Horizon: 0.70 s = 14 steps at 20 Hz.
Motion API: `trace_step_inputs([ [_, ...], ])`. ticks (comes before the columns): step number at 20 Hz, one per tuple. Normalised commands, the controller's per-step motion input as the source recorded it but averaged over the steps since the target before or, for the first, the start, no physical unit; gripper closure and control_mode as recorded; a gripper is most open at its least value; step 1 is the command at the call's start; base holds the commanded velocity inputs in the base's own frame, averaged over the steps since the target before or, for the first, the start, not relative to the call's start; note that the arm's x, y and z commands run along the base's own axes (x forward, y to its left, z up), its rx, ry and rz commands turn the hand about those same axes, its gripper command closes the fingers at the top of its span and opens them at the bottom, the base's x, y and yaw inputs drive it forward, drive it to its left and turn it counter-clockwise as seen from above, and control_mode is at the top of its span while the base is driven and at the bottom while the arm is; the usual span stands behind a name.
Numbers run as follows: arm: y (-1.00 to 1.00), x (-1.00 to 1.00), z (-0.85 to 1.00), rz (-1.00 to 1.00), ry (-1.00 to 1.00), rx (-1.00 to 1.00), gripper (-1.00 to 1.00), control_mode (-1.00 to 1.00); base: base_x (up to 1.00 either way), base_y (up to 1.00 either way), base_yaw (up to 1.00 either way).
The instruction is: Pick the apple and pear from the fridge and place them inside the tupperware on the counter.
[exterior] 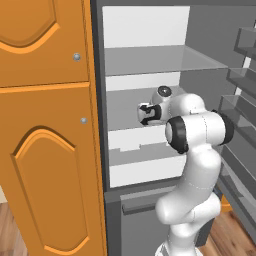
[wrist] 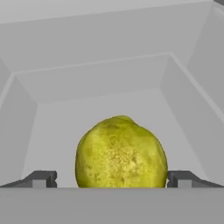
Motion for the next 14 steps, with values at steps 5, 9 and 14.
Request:
trace_step_inputs([
  [5, -0.08, 0.24, -0.19, 0.00, 0.00, 0.00, -1.00, -1.00, 0.00, 0.00, 0.00],
  [9, -0.10, 0.24, -0.17, 0.00, 0.00, 0.00, -1.00, -1.00, 0.00, 0.00, 0.00],
  [14, -0.02, 0.11, -0.32, 0.00, 0.01, 0.00, -1.00, -1.00, 0.00, 0.00, 0.00],
])
